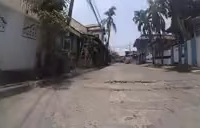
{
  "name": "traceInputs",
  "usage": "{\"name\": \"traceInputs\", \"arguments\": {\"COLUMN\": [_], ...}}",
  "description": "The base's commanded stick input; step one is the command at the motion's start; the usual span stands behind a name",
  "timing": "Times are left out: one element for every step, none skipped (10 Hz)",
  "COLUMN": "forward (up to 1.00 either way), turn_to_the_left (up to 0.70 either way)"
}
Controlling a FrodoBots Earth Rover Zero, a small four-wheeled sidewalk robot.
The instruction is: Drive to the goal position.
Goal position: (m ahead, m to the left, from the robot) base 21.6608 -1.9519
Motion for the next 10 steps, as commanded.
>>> {"name": "traceInputs", "arguments": {"forward": [0.69,0.7,0.7,0.7,0.7,0.7,0.7,0.7,0.7,0.7], "turn_to_the_left": [0.0,0.0,0.0,0.0,0.0,0.0,0.0,0.0,0.0,0.0]}}
